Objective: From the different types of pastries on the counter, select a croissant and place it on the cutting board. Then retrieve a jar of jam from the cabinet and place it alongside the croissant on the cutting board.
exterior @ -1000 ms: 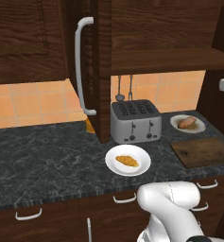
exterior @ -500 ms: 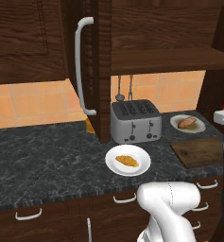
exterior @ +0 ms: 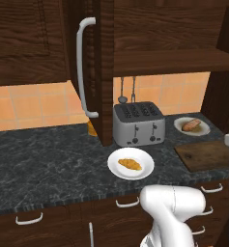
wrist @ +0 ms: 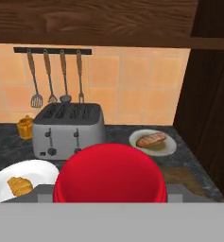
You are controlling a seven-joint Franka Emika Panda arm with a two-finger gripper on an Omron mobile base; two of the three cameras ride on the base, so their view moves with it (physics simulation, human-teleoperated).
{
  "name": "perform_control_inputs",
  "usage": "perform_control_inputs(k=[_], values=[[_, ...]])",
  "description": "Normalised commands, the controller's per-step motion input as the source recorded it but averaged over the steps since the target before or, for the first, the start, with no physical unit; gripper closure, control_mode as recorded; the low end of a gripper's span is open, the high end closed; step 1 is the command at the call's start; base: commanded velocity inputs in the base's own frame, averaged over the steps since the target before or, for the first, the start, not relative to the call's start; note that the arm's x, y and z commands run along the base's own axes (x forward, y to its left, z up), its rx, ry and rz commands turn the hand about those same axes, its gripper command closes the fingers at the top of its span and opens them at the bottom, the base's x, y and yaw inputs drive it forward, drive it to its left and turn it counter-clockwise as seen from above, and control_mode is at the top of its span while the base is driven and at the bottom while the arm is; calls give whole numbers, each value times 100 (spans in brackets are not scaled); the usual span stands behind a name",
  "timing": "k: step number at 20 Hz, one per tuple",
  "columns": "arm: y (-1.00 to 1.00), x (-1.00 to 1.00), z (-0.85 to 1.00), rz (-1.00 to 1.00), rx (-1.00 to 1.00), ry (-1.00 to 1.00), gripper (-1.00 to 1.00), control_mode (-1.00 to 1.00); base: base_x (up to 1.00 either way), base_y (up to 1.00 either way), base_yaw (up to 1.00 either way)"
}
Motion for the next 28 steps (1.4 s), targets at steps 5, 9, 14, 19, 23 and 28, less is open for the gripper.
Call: perform_control_inputs(k=[5,9,14,19,23,28], values=[[37,-6,-95,-3,0,0,100,-100,0,0,0],[14,1,-100,-13,0,-4,100,-100,0,0,0],[9,6,-71,-17,-1,-17,100,-100,0,0,0],[27,26,-26,-24,-11,-32,100,-100,0,0,0],[54,19,-76,-14,-14,-16,100,-100,0,0,0],[42,37,-99,-12,-21,-16,100,-100,0,0,0]])
